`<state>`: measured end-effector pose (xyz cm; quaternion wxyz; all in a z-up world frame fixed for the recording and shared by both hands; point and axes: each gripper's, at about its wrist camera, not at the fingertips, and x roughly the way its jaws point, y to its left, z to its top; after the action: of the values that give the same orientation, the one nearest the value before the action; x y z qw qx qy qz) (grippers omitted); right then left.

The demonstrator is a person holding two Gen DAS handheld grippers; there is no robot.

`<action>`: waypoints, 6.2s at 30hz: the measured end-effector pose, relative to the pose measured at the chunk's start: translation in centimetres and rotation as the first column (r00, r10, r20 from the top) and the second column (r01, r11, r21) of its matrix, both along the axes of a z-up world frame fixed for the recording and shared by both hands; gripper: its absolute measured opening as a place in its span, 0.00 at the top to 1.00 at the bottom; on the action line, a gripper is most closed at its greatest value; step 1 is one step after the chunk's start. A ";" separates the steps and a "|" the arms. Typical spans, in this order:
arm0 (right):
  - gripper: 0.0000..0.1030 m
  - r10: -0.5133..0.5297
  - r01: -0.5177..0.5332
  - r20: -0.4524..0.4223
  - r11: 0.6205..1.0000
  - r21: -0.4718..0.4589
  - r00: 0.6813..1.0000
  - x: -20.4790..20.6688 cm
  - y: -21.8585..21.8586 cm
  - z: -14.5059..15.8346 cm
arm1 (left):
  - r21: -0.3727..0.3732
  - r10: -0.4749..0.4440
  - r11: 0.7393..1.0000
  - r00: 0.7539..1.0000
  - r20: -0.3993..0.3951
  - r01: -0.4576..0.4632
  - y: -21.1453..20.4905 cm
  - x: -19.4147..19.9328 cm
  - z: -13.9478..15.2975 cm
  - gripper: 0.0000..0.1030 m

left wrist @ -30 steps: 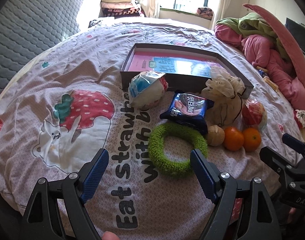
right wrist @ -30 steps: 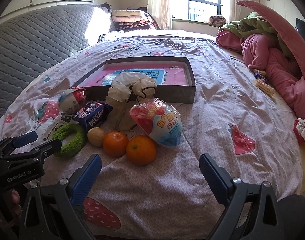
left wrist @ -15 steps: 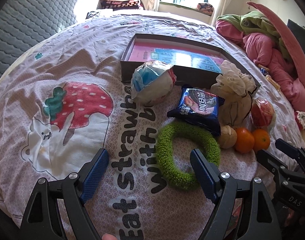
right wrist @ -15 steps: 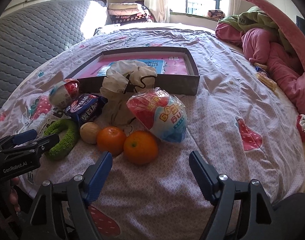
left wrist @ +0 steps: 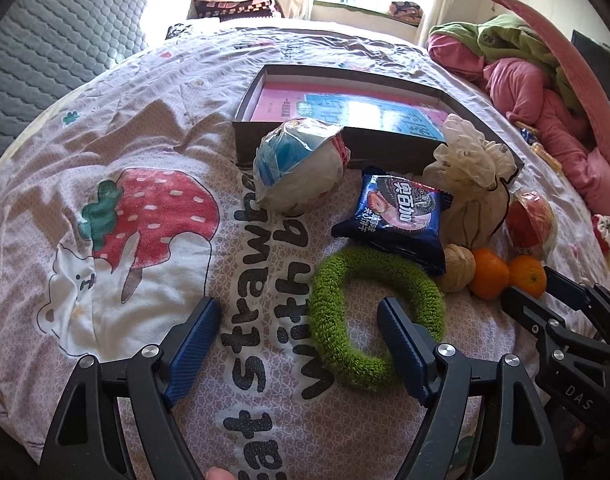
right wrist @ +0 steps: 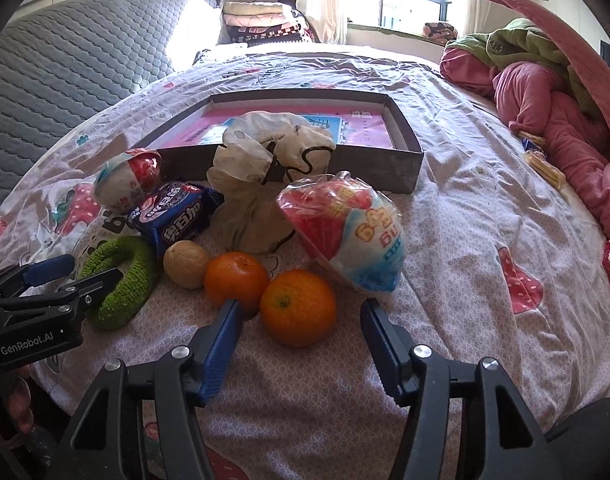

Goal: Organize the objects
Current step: 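Move left tool to the green fuzzy ring while right tool moves to an orange, then close left tool on the green ring while right tool closes on the orange, then lift the green ring with left tool while right tool lifts the orange toward the tray, then lower the orange into the tray and open right tool while left tool releases the ring there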

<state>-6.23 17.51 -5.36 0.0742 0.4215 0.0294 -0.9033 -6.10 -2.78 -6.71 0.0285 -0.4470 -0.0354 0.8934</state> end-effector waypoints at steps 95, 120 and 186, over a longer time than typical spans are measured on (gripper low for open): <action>0.63 0.098 -0.133 -0.271 0.985 -0.112 0.957 -0.2 1.2 6.7 | 0.002 -0.029 1.000 0.968 -0.247 0.031 3.0 0.2 8.8 0.89; 0.62 0.124 -0.158 -0.345 0.985 -0.074 0.930 -4.2 1.0 9.0 | -0.009 0.004 1.000 0.963 -0.271 -0.007 3.2 -4.6 10.2 0.89; 0.62 0.131 -0.131 -0.198 0.991 0.014 0.971 -16.1 1.6 6.6 | -0.041 0.002 0.999 0.991 -0.136 -0.007 2.9 -18.2 6.0 0.88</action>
<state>-22.38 19.09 1.22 0.1300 0.3265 0.0646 -0.9340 -24.26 0.16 -0.71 0.0196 -0.3856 -0.0159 0.9223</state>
